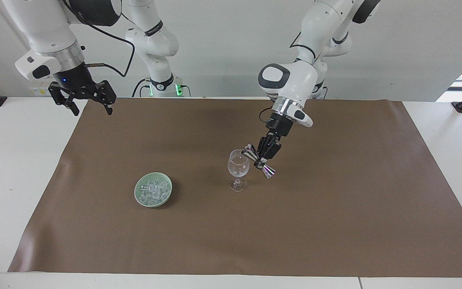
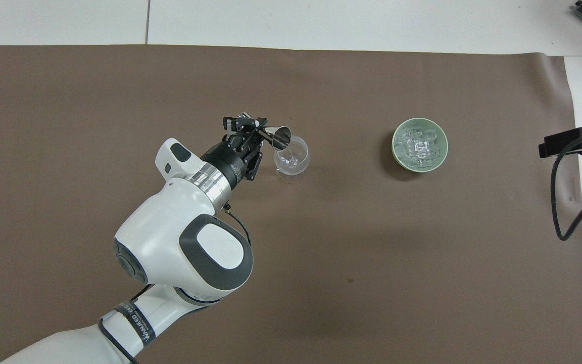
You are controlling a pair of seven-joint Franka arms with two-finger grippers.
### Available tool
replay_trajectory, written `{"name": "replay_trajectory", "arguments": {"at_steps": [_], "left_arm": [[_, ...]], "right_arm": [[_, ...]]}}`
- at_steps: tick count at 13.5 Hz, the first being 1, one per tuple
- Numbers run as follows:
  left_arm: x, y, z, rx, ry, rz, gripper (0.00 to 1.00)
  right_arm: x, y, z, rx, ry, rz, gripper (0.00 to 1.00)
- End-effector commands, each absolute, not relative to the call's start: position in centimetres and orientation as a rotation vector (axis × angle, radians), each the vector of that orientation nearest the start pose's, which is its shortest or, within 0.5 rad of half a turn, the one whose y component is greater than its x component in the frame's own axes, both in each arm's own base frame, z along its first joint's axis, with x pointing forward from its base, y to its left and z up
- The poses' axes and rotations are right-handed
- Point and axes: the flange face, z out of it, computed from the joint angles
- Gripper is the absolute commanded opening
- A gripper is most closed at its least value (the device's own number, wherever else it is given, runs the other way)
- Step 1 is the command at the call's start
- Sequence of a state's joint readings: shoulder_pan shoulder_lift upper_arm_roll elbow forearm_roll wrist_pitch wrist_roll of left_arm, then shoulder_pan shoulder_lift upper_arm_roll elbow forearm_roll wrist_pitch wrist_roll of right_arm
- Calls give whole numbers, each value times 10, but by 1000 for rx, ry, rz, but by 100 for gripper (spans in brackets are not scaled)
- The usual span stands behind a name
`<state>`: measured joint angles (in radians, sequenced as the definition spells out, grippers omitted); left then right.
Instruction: Pour wine and add ice with both arms
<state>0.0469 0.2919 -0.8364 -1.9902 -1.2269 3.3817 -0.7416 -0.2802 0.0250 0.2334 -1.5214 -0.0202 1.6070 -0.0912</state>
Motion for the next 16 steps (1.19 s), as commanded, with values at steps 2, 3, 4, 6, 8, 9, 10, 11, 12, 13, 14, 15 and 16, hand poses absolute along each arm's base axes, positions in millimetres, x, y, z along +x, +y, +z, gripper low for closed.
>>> {"name": "replay_trajectory", "arguments": {"at_steps": [2, 3, 4, 6, 8, 9, 10, 11, 12, 13, 14, 15, 16], "left_arm": [[518, -325, 426, 1632, 1384, 306, 0], [518, -324, 427, 1631, 1384, 312, 0], [516, -326, 427, 1646, 1366, 328, 0], [516, -326, 427, 1656, 1356, 339, 0], [515, -327, 427, 1669, 1339, 361, 0], [515, -327, 424, 1676, 1341, 372, 0], [515, -326, 422, 1686, 1332, 393, 0], [515, -325, 422, 1696, 1321, 406, 0], [515, -325, 422, 1704, 1312, 412, 0], [515, -326, 423, 1712, 1303, 419, 0], [514, -327, 423, 1720, 1292, 429, 0], [513, -327, 423, 1724, 1286, 438, 0], [513, -327, 423, 1731, 1278, 447, 0]], "right_arm": [[562, -30, 636, -3146, -96, -82, 100], [562, -30, 636, -3146, -96, -82, 100], [562, -30, 636, -3146, -96, -82, 100], [562, -30, 636, -3146, -96, -82, 100], [562, -30, 636, -3146, -96, -82, 100], [562, -30, 636, -3146, -96, -82, 100], [562, -30, 636, -3146, -96, -82, 100], [562, -30, 636, -3146, -96, -82, 100], [562, -30, 636, -3146, -96, -82, 100], [562, -30, 636, -3146, -96, -82, 100], [562, -30, 636, -3146, -96, -82, 100], [562, -30, 636, -3146, -96, -82, 100], [562, -30, 636, -3146, -96, -82, 100]]}}
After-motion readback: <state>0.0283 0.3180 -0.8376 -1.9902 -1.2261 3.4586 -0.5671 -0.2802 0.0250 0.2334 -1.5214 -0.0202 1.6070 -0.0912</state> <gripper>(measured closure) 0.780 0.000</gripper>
